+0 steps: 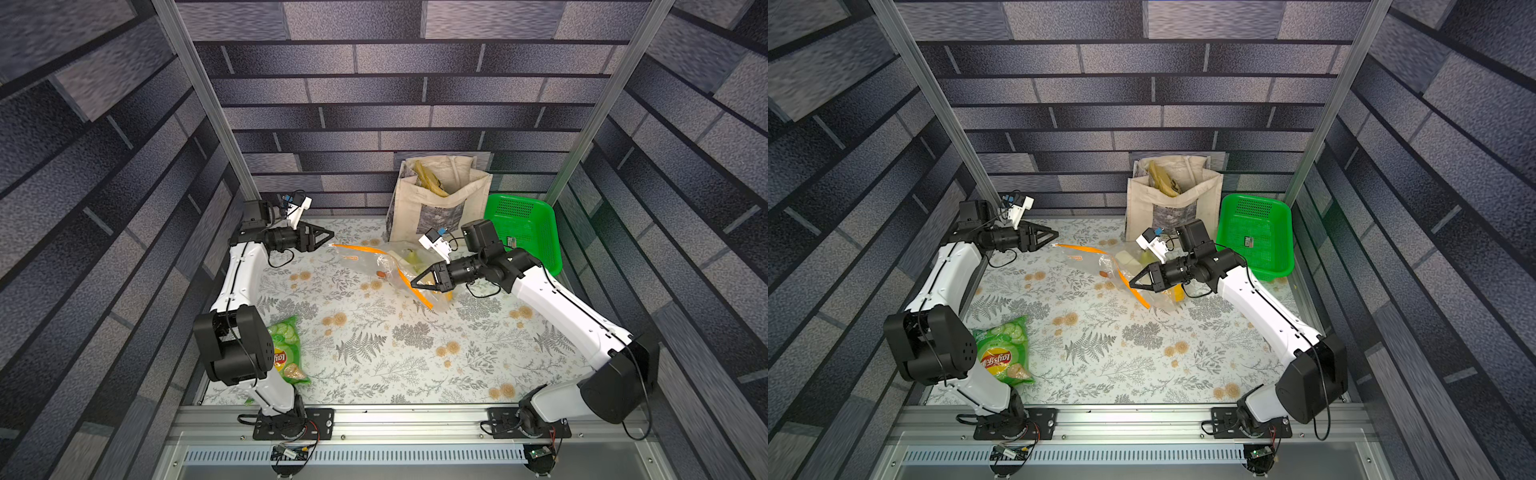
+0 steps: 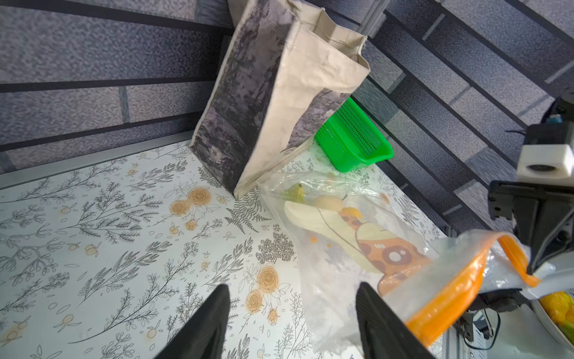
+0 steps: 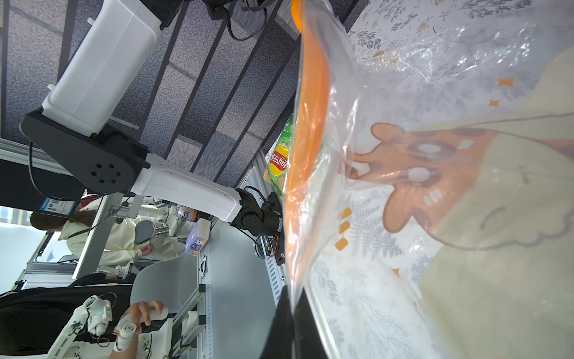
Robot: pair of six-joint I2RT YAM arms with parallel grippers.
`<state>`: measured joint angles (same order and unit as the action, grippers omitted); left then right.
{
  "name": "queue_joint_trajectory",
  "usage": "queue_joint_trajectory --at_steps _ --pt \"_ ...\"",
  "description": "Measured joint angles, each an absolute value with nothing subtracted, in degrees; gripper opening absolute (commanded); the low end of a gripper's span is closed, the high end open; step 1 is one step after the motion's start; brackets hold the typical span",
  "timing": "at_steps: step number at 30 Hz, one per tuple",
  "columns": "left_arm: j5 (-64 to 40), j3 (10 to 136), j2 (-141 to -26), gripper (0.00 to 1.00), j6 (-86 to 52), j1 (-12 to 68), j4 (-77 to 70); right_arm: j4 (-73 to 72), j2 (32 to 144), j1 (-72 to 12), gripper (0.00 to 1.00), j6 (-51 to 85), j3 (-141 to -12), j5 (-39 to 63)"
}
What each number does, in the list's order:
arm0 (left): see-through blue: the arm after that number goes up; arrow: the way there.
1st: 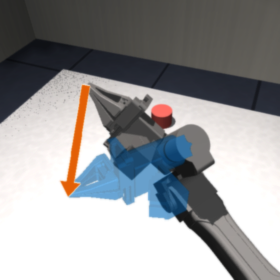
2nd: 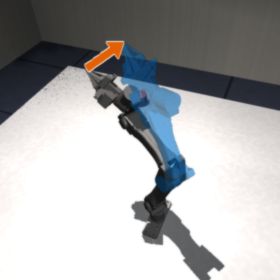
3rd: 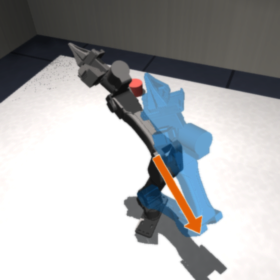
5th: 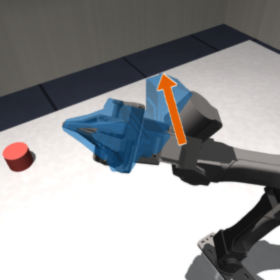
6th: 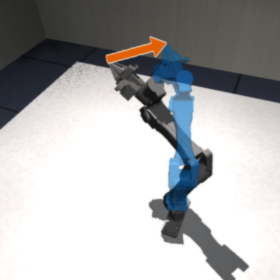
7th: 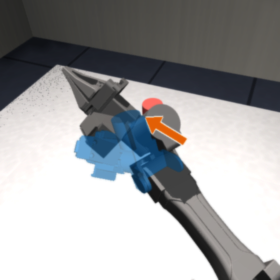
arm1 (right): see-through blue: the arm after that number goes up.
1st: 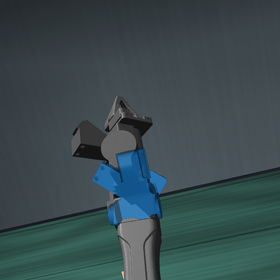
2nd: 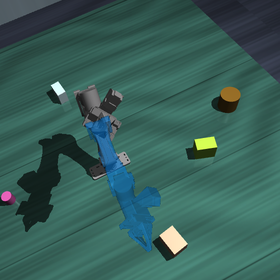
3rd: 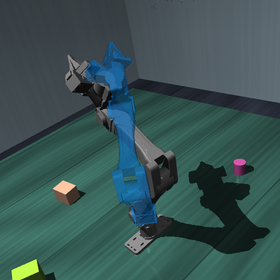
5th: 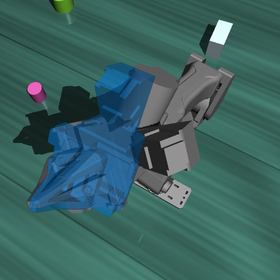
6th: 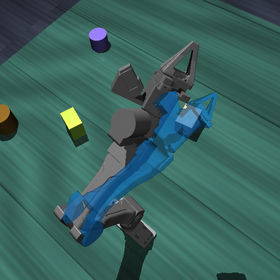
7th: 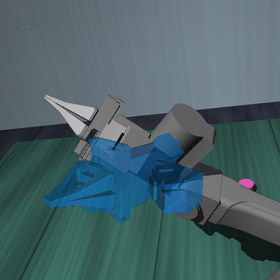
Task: Open the zip-top bag and take out the pear
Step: Adjust the zipper food storage bag at the center of the board.
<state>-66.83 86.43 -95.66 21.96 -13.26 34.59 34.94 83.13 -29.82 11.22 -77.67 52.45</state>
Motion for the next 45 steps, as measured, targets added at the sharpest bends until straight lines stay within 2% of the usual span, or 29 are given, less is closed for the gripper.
queue_joint_trajectory --at_steps 6,15,18,22,25,28,33,41,44,45 --pt "-71.7 86.0 -97.7 0.71 39.8 -16.9 46.3 36.8 83.4 -28.0 0.00 9.9 -79.7 54.5" --pt "-77.5 83.9 -97.8 0.73 56.8 -13.2 51.5 38.1 84.0 -27.7 0.00 9.3 -80.1 56.8" --pt "-81.0 85.5 -98.9 0.73 66.2 -13.2 57.7 38.4 84.4 -27.4 0.00 9.1 -80.2 57.4" --pt "-85.1 91.7 -103.8 0.72 83.9 -13.2 71.9 38.9 84.7 -27.0 0.00 8.9 -80.5 58.6" --pt "-87.0 96.7 -108.6 0.60 98.7 -13.7 81.6 39.3 84.7 -26.8 0.00 8.5 -80.8 59.1" --pt "-87.7 97.1 -111.3 0.59 107.9 -14.0 86.5 39.6 84.7 -26.6 0.00 8.2 -81.1 59.5" --pt "-88.6 97.1 -111.8 0.59 113.7 -13.5 90.5 39.7 84.7 -26.5 0.00 8.0 -81.1 59.7" --pt "-88.8 98.2 -111.9 0.53 115.5 -11.2 91.2 39.7 84.7 -26.4 0.00 8.0 -81.1 59.8" --pt "-88.8 98.6 -112.2 0.47 115.6 -10.5 91.2 39.7 84.7 -26.4 0.00 8.0 -81.1 60.1" --pt "-88.8 98.9 -112.4 0.41 115.5 -10.2 91.2 39.7 84.7 -26.4 0.00 8.0 -81.1 60.2"
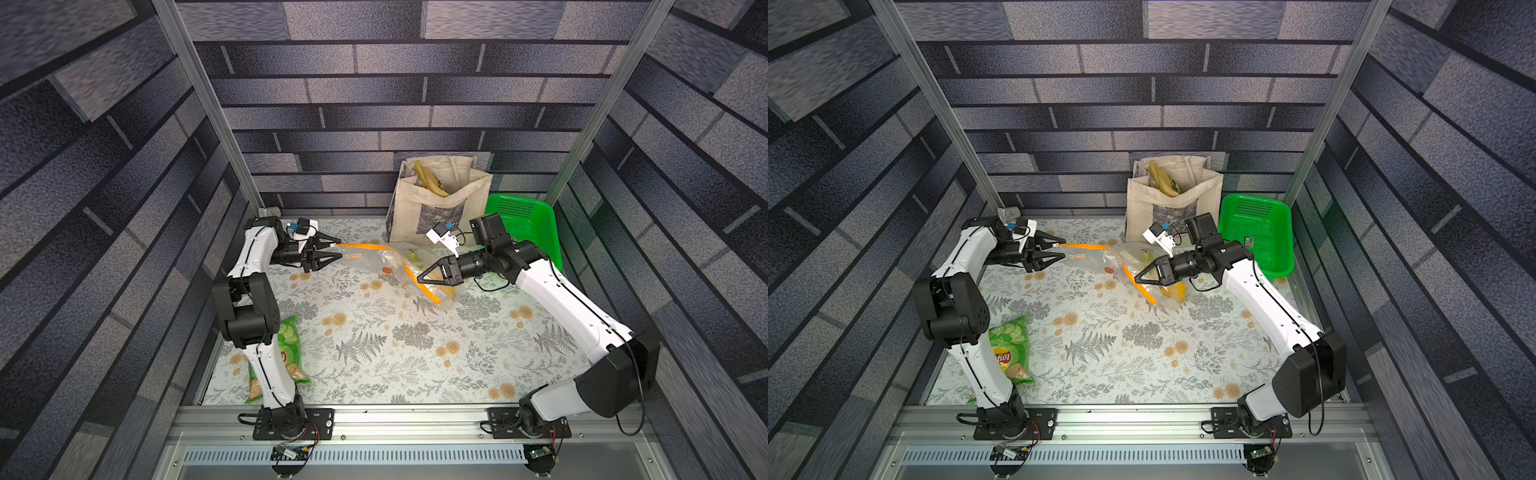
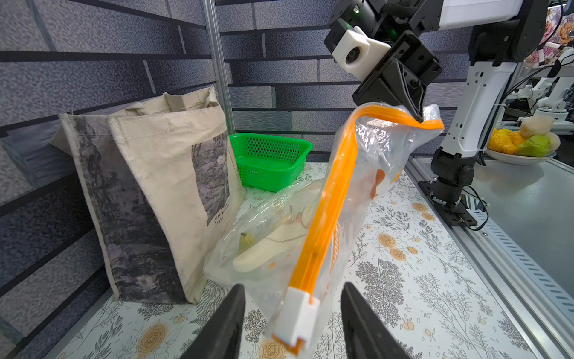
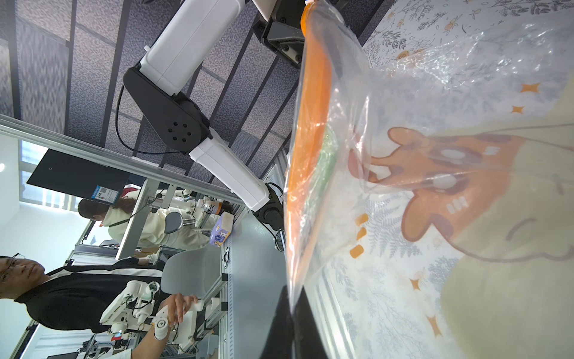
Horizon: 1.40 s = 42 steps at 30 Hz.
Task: Open the zip-top bag and take out the pear
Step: Adjust the zipper food storage bag at the center of the board, then unzip the zipper on the zipper food storage bag.
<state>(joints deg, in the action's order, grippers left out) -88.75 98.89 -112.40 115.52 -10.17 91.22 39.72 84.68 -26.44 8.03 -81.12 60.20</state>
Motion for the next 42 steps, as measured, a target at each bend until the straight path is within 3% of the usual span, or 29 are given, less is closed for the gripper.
queue_joint_trajectory --at_steps 4,5,7,8,10,13,25,37,42 --pt "-88.9 100.2 -113.5 0.17 115.2 -9.2 91.3 39.7 84.7 -26.4 0.03 8.0 -81.1 60.6" --pt "-88.9 100.3 -113.6 0.12 115.3 -9.2 91.2 39.8 84.7 -26.4 0.08 8.0 -81.1 60.6" --pt "-89.0 100.3 -113.7 0.03 115.2 -9.2 91.2 40.3 84.6 -26.4 0.40 7.7 -81.3 60.4" --pt "-89.0 100.4 -113.6 0.02 115.2 -9.2 91.2 40.6 84.5 -26.4 0.47 7.5 -81.4 60.0" --pt "-89.0 100.4 -113.6 0.00 115.0 -9.4 91.2 41.3 84.3 -26.4 0.57 7.2 -82.1 58.7" --pt "-89.0 100.6 -113.5 0.00 114.8 -10.0 91.2 42.3 84.2 -26.4 0.61 6.6 -84.6 55.2" --pt "-89.0 103.5 -110.2 0.00 110.0 -11.0 91.2 45.7 89.1 -27.7 0.61 4.7 -102.1 37.4" --pt "-89.0 104.0 -110.3 0.00 106.8 -11.4 91.2 50.9 100.3 -33.0 0.62 0.4 -115.7 30.9" --pt "-86.8 104.2 -110.1 0.00 96.0 -10.2 89.0 54.9 104.2 -36.6 0.62 -3.5 -123.6 26.8"
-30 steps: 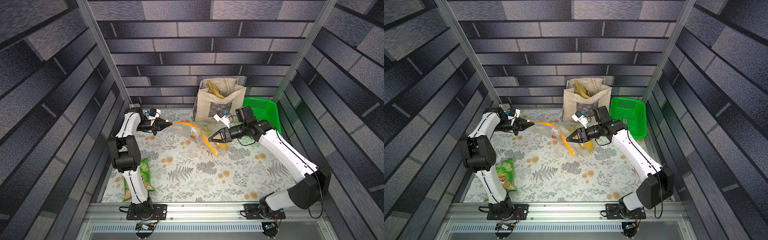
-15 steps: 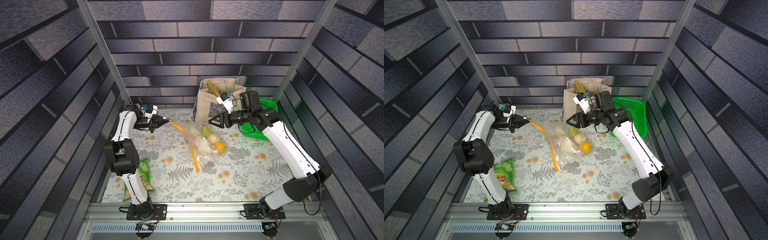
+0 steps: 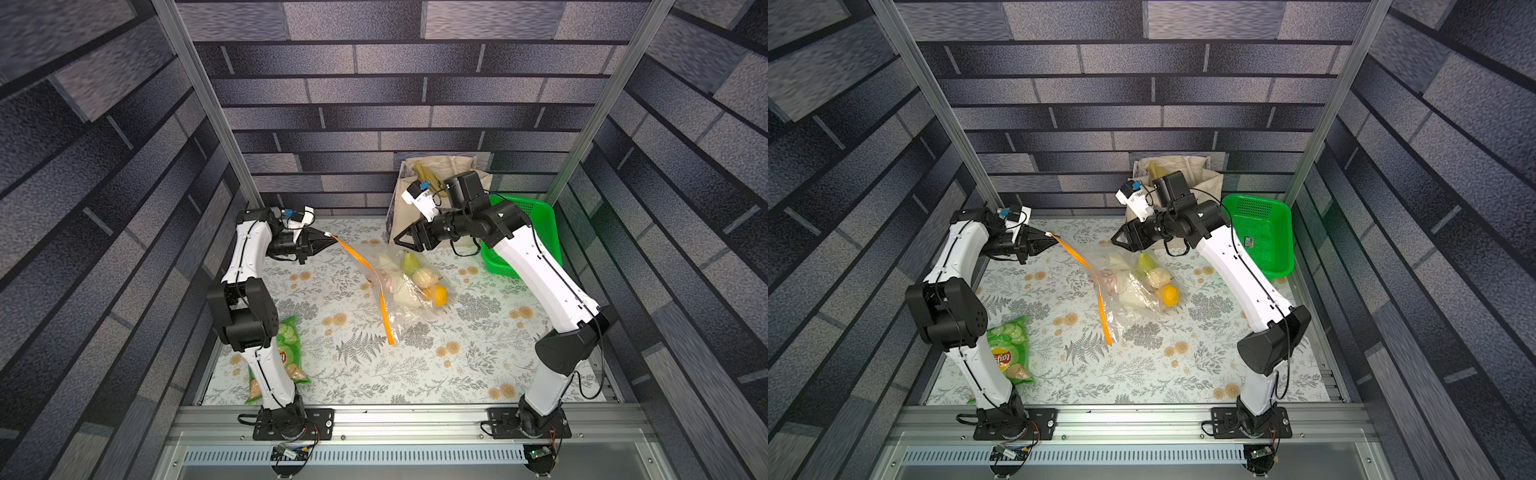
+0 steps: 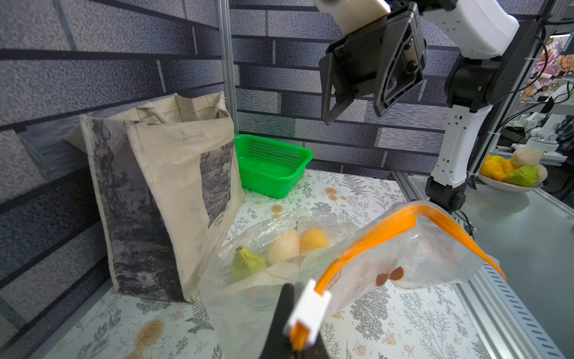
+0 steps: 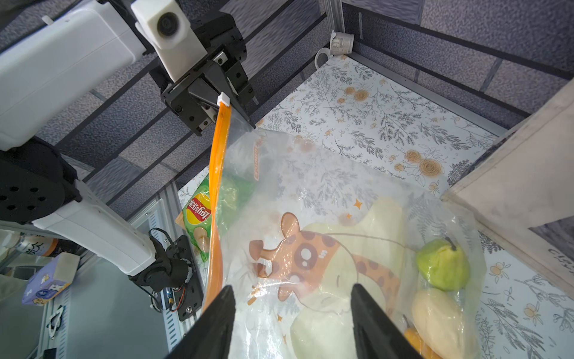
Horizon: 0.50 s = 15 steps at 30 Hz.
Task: Open the zip-top bag and take out the pear
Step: Unzip the zipper on the zipper food storage bag.
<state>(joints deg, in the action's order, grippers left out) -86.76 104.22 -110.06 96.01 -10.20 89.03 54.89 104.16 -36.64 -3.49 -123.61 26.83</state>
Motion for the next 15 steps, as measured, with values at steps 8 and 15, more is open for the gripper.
queue_joint_trajectory --at_steps 8,15 --pt "-63.4 90.5 -99.4 0.00 52.8 -0.1 55.1 58.9 111.1 -41.8 0.62 -6.4 -132.7 24.4" --pt "-56.7 94.1 -99.4 0.00 44.6 0.2 51.0 59.8 112.4 -43.7 0.60 -6.3 -132.5 23.6"
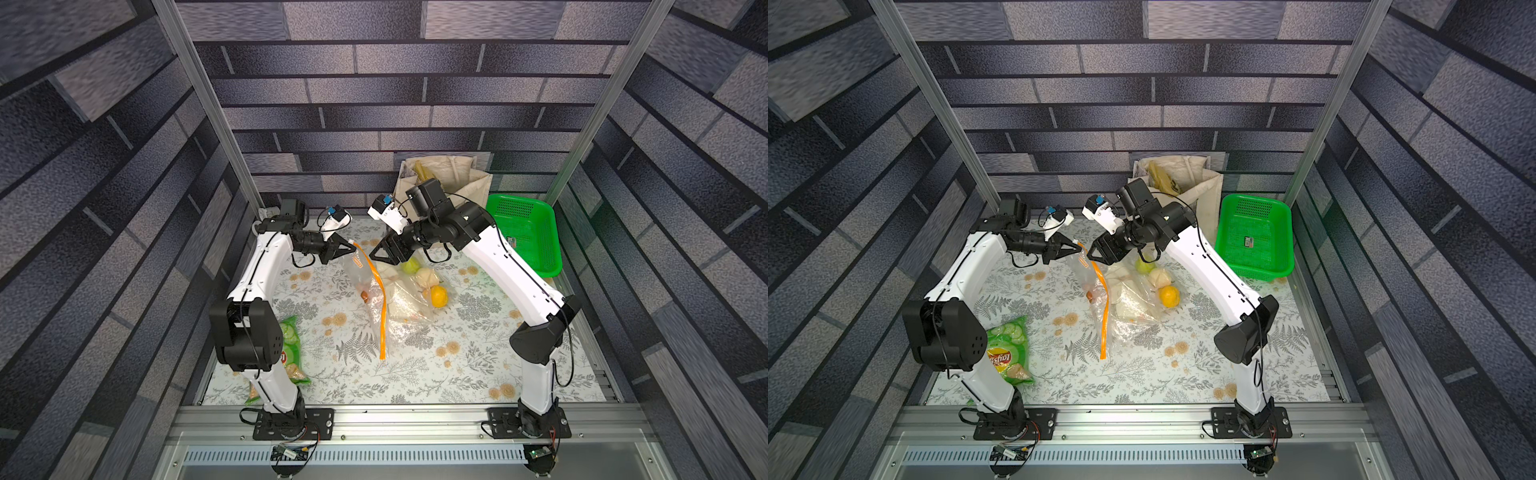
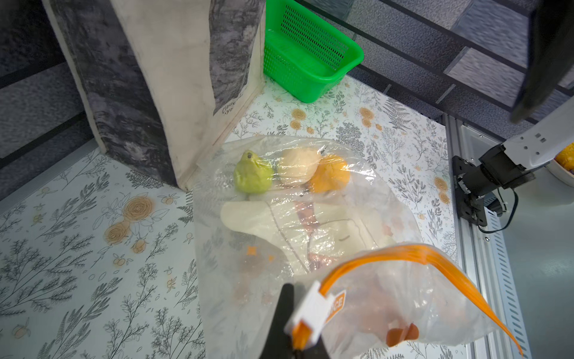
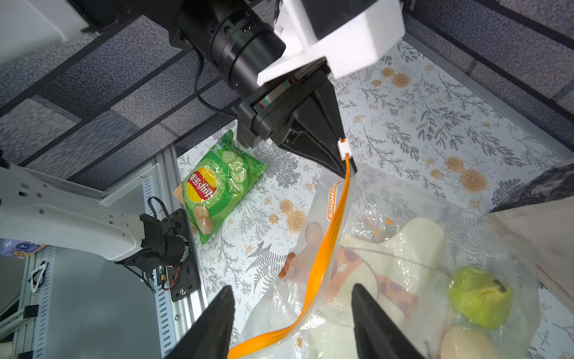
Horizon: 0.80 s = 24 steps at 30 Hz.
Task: Open the zip-top bag and take out the pear
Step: Unzip the zipper on the zipper food storage bag.
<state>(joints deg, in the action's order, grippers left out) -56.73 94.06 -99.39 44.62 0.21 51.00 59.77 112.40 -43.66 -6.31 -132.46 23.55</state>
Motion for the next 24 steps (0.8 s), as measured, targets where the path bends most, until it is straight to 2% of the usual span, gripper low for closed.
queue_joint_trajectory --at_steps 6,8,10,13,24 --pt "-55.2 100.7 -100.1 0.00 40.9 1.7 53.6 58.9 112.4 -44.0 0.54 -2.4 -131.7 20.0" --pt "-55.5 103.5 -100.3 0.00 38.9 2.4 54.8 58.2 112.4 -44.0 0.59 -0.6 -131.7 18.0" --pt "-55.6 106.2 -100.5 0.00 37.2 3.3 56.0 57.8 112.4 -44.0 0.70 1.2 -131.7 16.3" --pt "-55.7 111.2 -101.1 0.00 34.2 4.7 57.8 56.7 112.4 -44.3 0.70 4.3 -131.5 13.6" --pt "-55.0 132.4 -109.3 0.00 24.9 7.9 65.0 56.4 112.3 -44.8 0.51 12.0 -133.4 3.1"
